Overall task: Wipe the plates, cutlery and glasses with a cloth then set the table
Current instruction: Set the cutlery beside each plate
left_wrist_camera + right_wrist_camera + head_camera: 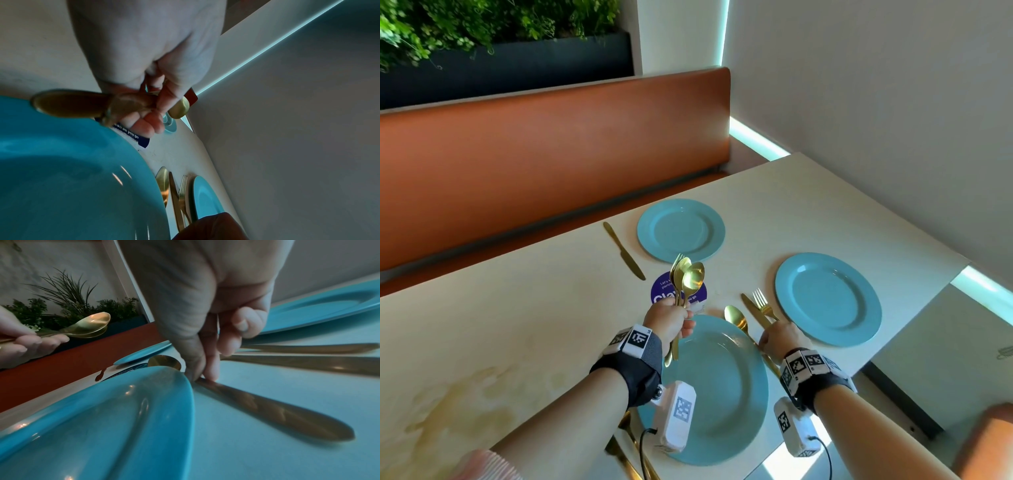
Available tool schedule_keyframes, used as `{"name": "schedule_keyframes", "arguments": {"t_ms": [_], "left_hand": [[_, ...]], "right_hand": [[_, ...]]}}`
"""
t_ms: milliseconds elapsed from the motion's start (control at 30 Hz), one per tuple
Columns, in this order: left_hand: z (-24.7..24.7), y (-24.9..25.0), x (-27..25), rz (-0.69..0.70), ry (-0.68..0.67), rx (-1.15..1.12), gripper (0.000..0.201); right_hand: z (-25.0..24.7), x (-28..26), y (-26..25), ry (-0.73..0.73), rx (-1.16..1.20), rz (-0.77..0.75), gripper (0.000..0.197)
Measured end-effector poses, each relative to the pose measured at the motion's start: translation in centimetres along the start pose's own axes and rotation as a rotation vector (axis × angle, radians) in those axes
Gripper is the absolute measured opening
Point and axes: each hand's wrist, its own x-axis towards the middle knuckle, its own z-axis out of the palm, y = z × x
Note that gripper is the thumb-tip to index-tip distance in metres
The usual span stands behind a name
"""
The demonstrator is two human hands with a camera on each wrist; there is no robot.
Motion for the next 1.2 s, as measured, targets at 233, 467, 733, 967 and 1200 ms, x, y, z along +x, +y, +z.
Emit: {"name": "schedule_keyframes", "arguments": {"t_ms": [233,467,733,967,1200], "left_hand": [[0.3,0.2,-0.3,-0.021,-0.043,-0.01,0.023],[3.4,1.2,-0.5,0.015,-0.158,0.018,0.02],[6.9,2.5,-0.5,0.077,-0.275,0.041,0.021],[9.5,3.3,1.3,0.022,-0.157,0.065,0.029],[11.5,5.4,3.2,0.048,-0.13,-0.043,0.021]], "right_hand": [[-3.1,-1.4,-1.1,0.018,0.11,-0.001,0.024],[-8.4,-3.1,-4.6,-0.168,0.563,-0.248,0.019],[-8.5,-1.1,-3.0,-0.181,0.847,-0.185,0.023],[-10.8,2.1,1.2,-0.112,0.892,-0.091,0.02],[-14.9,8.0,11.0,0.178,0.223,0.102,0.025]]}}
